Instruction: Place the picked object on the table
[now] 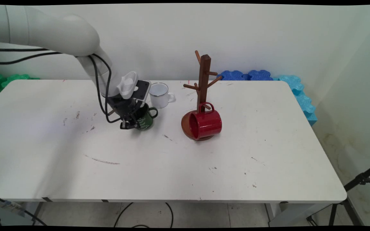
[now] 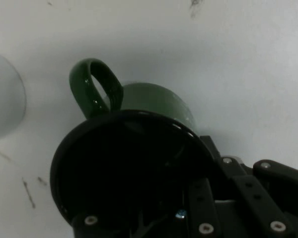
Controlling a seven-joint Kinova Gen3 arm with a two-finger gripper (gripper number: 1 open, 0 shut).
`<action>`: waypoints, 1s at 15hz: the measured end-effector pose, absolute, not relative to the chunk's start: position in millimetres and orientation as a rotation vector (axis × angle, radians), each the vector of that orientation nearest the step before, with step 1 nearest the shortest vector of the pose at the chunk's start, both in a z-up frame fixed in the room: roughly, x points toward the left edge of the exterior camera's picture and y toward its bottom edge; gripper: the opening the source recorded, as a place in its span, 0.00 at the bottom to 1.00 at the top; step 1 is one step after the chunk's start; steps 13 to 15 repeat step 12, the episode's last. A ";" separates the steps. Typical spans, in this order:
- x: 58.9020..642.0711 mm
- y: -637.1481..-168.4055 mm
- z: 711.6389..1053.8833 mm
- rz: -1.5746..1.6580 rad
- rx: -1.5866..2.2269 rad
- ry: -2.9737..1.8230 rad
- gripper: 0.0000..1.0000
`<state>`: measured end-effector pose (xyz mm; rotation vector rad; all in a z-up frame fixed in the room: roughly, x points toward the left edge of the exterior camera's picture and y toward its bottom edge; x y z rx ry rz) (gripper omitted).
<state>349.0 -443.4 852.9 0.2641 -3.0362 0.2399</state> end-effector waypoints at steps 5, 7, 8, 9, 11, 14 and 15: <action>344.8 -447.8 845.6 0.229 0.268 -3.036 1.00; 343.8 -448.9 843.5 0.227 0.273 -3.035 1.00; 343.6 -449.2 842.9 0.227 0.275 -3.034 1.00; 343.0 -449.5 842.2 0.226 0.277 -3.033 1.00; 341.4 -449.9 841.6 0.225 0.276 -3.026 1.00; 340.7 -449.9 841.9 0.225 0.275 -3.021 1.00; 340.7 -449.9 841.9 0.225 0.275 -3.021 1.00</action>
